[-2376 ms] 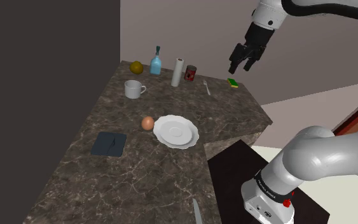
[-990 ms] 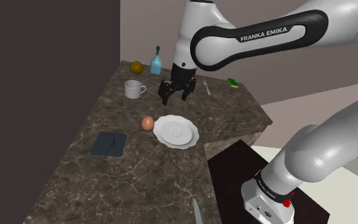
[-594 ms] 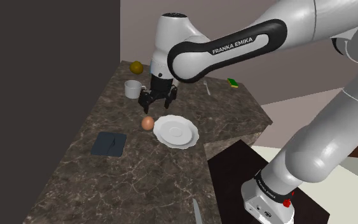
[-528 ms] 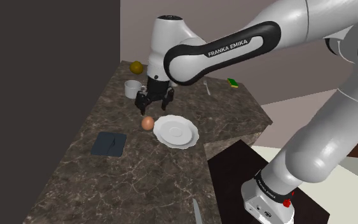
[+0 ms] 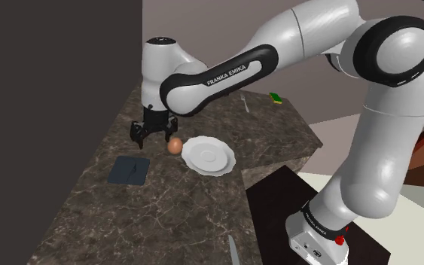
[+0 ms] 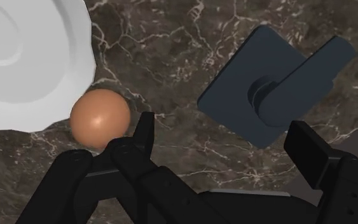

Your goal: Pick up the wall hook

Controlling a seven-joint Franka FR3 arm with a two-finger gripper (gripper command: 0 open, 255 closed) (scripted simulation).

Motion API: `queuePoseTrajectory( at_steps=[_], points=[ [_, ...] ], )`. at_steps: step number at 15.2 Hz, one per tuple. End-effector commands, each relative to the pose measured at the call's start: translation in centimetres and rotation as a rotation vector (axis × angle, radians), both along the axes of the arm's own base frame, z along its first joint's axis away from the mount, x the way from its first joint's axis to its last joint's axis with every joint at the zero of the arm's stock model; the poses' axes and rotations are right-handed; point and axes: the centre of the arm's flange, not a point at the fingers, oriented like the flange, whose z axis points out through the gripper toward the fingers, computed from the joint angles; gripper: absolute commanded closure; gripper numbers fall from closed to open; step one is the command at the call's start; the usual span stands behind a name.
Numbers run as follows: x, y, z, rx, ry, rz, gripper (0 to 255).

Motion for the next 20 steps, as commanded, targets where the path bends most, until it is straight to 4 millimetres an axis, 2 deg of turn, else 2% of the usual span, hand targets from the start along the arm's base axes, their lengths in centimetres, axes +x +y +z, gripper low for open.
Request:
queuePoseTrajectory(
  at_steps=[1,7,8,15,17,18,20],
  points=[
    [0.7,2.0,-1.6,0.003,0.003,-0.001,0],
    [3.5,7.8,-6.1,0.013,0.013,-0.001,0],
    [3.5,7.9,-6.1,0.013,0.013,-0.001,0],
    [3.5,7.9,-10.1,0.013,0.013,-0.001,0],
    [3.5,7.9,-10.1,0.013,0.013,-0.001,0],
    [3.5,7.9,-10.1,0.013,0.013,-0.001,255],
    [3.5,7.8,-10.1,0.013,0.013,-0.001,255]
  ],
)
